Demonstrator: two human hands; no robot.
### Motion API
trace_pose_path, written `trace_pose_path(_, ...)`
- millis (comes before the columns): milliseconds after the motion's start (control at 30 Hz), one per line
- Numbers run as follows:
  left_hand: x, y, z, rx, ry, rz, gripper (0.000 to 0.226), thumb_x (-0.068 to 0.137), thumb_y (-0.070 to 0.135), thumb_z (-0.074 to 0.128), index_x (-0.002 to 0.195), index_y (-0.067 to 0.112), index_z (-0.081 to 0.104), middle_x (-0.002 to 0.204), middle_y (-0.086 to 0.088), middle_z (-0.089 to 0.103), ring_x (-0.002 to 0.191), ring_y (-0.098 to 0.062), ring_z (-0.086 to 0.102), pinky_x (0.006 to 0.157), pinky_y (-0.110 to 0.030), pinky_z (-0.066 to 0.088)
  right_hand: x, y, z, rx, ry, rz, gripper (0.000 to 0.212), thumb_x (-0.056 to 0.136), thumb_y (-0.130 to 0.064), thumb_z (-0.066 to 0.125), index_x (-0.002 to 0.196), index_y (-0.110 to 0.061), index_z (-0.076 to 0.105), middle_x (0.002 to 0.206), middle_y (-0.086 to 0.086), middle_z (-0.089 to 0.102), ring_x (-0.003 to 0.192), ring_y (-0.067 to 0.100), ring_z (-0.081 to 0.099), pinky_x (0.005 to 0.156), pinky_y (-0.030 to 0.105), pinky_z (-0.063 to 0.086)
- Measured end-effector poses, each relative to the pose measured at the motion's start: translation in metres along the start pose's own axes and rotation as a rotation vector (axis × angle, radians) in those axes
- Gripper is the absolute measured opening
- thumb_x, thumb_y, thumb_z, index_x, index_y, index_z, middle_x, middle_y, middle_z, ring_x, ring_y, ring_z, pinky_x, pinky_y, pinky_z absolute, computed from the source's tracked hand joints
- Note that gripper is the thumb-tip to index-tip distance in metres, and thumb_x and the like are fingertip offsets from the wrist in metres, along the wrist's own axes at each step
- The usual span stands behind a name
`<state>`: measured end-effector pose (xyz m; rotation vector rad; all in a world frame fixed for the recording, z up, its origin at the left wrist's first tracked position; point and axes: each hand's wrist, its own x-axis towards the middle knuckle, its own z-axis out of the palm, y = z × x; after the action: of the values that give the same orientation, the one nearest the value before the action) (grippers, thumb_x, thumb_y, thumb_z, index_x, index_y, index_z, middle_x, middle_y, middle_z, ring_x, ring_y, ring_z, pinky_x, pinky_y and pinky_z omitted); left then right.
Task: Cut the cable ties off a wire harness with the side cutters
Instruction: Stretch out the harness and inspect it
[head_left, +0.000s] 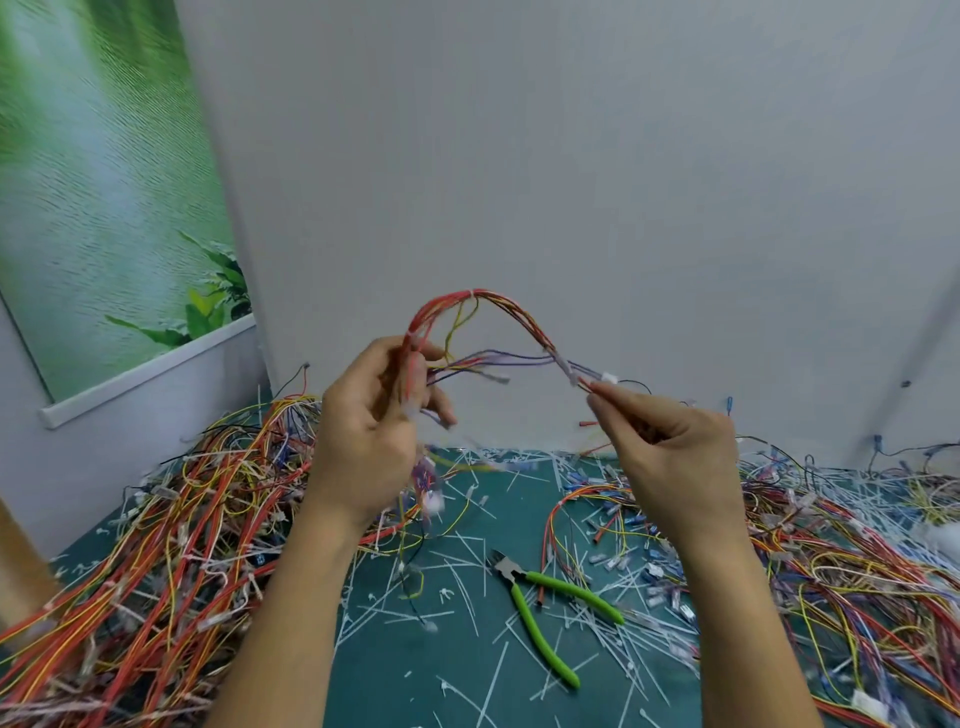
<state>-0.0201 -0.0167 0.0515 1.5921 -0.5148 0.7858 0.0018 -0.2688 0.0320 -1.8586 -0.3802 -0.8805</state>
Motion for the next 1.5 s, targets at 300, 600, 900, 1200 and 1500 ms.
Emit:
trace_pose_path(300, 0.004, -0.001, -0.007, 0.372, -0.055, 0.257, 0.029, 0.097, 0.014, 0.064, 0.123, 0.022, 0.073, 0.075, 0.006, 0.051, 0.066, -0.01, 0.05, 0.062, -0.021, 0.04, 0.008, 0.006, -0.008, 0.193, 0.301, 0.206, 0.014, 0.102, -0.035, 0.063, 0.099, -0.032, 0.076, 0.065, -0.018, 0.066, 0.057, 0.003, 0.051, 0.052, 0.018, 0.04)
trace_pose_path(600, 0.005, -0.01, -0.009, 0.905, 0.29, 0.684, 0.046, 0.087, 0.0, 0.075, 0.121, 0.031, 0.071, 0.095, -0.003, 0.067, 0.102, -0.026, 0.048, 0.086, -0.037, 0.019, 0.01, -0.018, -0.016, 0.624, 0.223, 0.342, 0.022, 0.108, -0.024, 0.053, 0.099, -0.019, 0.072, 0.056, -0.012, 0.034, 0.049, 0.009, 0.028, 0.044, 0.02, 0.022)
trace_pose_path(900, 0.003, -0.015, -0.003, 0.978, 0.535, 0.611, 0.036, 0.091, 0.009, 0.076, 0.116, 0.034, 0.074, 0.092, -0.001, 0.067, 0.094, -0.028, 0.045, 0.083, -0.036, 0.019, 0.008, -0.036, -0.025, 0.753, 0.365, 0.173, 0.016, 0.104, -0.015, 0.057, 0.095, -0.014, 0.07, 0.053, -0.011, 0.035, 0.052, 0.015, 0.023, 0.046, 0.023, 0.025)
trace_pose_path(1200, 0.004, -0.014, -0.006, 0.894, 0.547, 0.522, 0.023, 0.091, 0.01, 0.073, 0.113, 0.016, 0.077, 0.086, -0.007, 0.066, 0.082, -0.035, 0.051, 0.069, -0.047, 0.043, 0.005, -0.043, -0.021, 0.636, 0.348, 0.139, 0.015, 0.104, -0.014, 0.059, 0.095, -0.014, 0.071, 0.054, -0.011, 0.042, 0.051, 0.011, 0.033, 0.046, 0.026, 0.026)
trace_pose_path(1500, 0.004, -0.029, -0.022, 0.897, 0.504, 0.218, 0.043, 0.084, 0.043, 0.077, 0.114, 0.013, 0.075, 0.107, -0.007, 0.065, 0.087, -0.029, 0.063, 0.069, -0.044, 0.051, 0.012, -0.035, -0.029, 0.925, 0.223, 0.415, 0.016, 0.102, -0.02, 0.059, 0.095, -0.014, 0.072, 0.056, -0.009, 0.029, 0.047, 0.007, 0.025, 0.046, 0.021, 0.019)
